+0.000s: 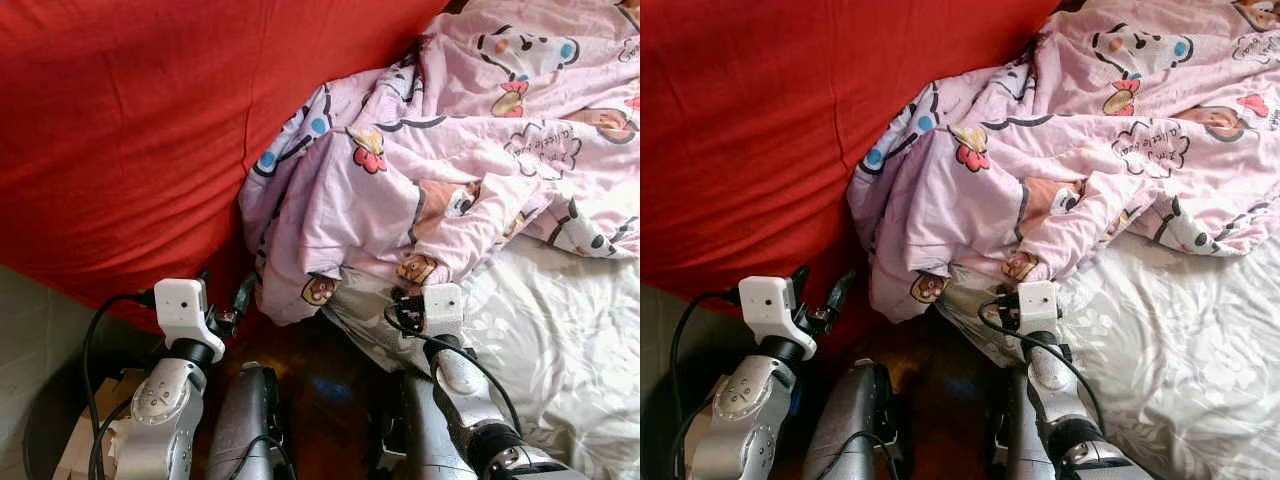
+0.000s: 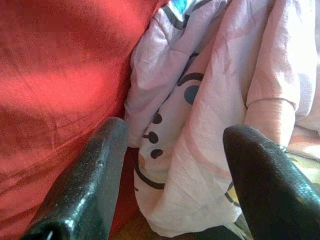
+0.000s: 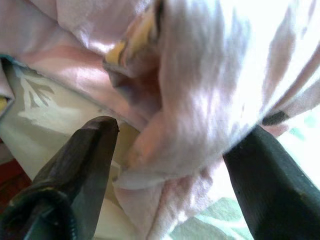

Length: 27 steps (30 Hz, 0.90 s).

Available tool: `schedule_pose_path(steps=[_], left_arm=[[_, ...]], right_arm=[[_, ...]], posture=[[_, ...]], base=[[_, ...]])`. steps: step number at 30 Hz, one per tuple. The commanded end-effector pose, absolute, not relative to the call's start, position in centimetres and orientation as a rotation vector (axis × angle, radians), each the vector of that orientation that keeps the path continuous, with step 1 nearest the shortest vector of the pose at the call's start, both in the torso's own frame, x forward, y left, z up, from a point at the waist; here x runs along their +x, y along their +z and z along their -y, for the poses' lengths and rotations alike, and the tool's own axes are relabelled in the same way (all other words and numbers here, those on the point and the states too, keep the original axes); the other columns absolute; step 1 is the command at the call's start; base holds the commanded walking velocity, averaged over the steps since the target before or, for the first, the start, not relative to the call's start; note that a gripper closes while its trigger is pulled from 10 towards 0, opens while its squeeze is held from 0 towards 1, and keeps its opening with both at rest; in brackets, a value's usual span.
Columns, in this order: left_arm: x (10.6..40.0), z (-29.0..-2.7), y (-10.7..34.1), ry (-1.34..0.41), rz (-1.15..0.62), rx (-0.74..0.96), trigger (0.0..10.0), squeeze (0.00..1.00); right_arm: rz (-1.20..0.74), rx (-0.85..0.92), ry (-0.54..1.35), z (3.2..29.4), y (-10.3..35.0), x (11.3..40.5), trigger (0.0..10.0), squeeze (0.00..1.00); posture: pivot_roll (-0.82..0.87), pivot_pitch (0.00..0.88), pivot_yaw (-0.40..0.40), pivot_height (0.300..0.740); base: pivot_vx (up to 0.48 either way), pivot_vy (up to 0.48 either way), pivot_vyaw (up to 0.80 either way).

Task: Clean up the room

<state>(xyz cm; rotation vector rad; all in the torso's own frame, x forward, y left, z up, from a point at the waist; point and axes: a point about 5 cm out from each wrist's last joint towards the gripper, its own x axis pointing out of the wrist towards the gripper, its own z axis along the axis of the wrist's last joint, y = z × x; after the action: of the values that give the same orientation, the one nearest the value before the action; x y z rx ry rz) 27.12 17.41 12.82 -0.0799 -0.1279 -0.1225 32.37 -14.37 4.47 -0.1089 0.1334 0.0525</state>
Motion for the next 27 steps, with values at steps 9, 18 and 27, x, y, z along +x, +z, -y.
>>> schedule_pose_path(steps=[9, 18, 27], left_arm=[[26.46, -17.64, 11.92, -0.111, 0.076, -0.079, 10.0, 0.00], [26.32, -17.66, 11.69, -0.106, 0.066, -0.078, 10.0, 0.00], [26.18, -17.76, 11.46, -0.099, 0.060, -0.079, 10.0, 0.00]], right_arm=[[-0.252, -0.115, 0.058, 14.19, 2.19, 30.93, 10.0, 0.00], [-0.266, -0.114, 0.055, 14.02, 2.06, 30.91, 0.0, 0.00], [-0.272, -0.113, 0.052, 13.95, 2.00, 30.90, 0.0, 0.00]], posture=[[0.09, 0.427, 0.025, 0.622], [0.09, 0.429, 0.023, 0.622], [0.09, 0.430, 0.021, 0.622]], base=[[0.000, 0.000, 0.00], [0.000, 0.000, 0.00], [0.000, 0.000, 0.00]])
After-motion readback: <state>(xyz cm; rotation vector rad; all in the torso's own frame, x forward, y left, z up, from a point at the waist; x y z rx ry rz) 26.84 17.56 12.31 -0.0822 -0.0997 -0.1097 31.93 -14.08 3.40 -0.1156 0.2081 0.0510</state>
